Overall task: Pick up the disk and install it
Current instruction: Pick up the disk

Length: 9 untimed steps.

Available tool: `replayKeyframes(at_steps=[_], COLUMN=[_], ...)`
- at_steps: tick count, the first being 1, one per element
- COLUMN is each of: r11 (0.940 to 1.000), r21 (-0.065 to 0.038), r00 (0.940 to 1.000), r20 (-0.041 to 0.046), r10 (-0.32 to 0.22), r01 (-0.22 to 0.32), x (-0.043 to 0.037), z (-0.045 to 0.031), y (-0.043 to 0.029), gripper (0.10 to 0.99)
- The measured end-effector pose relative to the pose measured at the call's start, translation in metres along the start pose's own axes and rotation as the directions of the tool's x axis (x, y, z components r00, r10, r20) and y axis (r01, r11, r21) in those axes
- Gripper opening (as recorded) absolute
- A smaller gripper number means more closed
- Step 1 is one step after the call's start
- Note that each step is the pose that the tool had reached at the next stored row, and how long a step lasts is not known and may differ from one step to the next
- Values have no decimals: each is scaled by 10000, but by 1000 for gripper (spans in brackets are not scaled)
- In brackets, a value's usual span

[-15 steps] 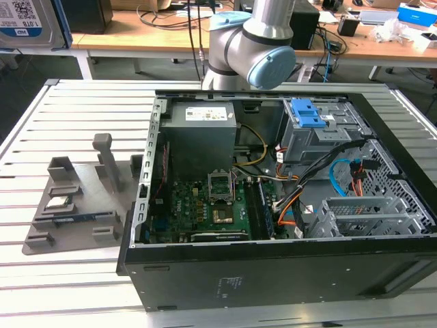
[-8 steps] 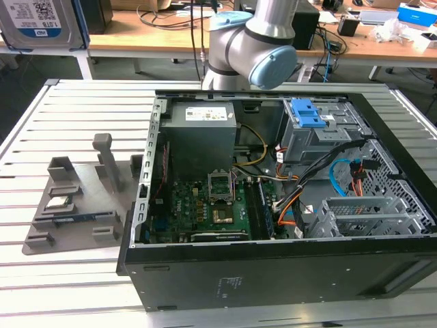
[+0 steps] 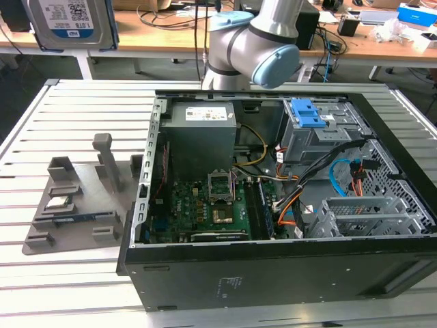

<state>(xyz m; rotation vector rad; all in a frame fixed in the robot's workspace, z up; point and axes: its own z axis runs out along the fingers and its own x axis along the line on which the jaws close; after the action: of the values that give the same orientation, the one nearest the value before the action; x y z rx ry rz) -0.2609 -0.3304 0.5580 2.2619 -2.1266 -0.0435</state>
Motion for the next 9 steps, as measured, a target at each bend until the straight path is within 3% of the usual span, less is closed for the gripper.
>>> replayKeyframes(at_steps=[3, 9], r11=[10000, 10000], r21=[-7, -16], r00=[10000, 10000], r20=[-5, -8], r10=[0, 2], r01=[0, -2], x=[14, 33], z=[-11, -26], y=[-228, -555], gripper=[361, 361])
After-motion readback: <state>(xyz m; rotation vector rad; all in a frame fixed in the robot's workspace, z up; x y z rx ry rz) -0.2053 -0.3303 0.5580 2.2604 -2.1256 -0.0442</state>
